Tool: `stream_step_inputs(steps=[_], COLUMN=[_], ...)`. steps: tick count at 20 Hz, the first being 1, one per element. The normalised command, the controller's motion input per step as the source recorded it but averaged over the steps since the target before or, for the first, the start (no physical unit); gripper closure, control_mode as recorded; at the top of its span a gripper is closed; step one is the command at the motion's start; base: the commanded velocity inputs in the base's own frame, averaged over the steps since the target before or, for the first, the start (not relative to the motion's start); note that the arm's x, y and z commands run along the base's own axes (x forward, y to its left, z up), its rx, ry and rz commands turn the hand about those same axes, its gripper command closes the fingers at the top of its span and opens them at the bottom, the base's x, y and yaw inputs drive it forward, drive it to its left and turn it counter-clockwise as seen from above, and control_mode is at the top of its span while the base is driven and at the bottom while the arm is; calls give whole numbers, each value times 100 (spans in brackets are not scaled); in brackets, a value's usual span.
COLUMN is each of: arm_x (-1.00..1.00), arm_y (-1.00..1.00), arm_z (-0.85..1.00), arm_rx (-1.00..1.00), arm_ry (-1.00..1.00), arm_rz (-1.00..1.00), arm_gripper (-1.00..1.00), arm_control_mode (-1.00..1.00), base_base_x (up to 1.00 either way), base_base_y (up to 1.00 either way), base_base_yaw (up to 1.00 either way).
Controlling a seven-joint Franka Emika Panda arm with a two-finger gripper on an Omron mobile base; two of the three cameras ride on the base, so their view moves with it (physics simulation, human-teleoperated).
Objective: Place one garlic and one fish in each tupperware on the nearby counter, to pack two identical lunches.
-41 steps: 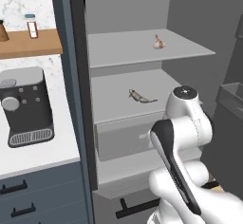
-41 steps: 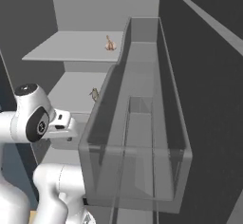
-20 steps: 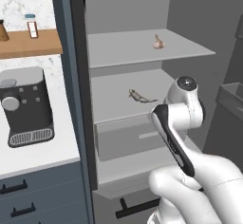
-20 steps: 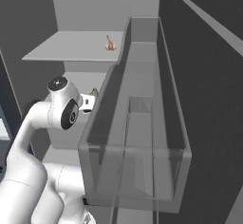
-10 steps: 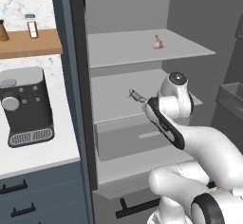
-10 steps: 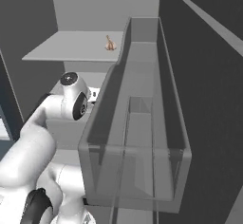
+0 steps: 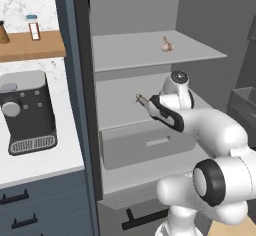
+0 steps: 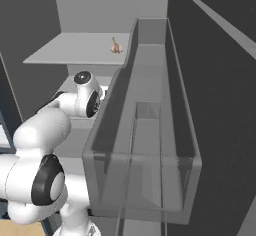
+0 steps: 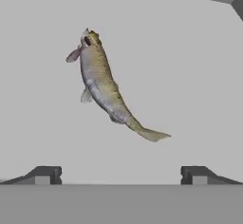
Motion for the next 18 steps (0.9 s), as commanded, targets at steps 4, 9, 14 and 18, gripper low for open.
stream_step_inputs(steps=[4,9,14,18], arm_x=[60,67,67,57], arm_y=[0,0,7,12], arm_z=[-19,-29,-24,-6], arm_rx=[0,0,0,0], arm_ry=[-6,-2,0,6], arm_rz=[5,7,8,9], arm_gripper=[-100,-100,-100,-100], arm_control_mode=[-100,-100,-100,-100], base_base_x=[0,0,0,0], base_base_y=[0,0,0,0], base_base_yaw=[0,0,0,0])
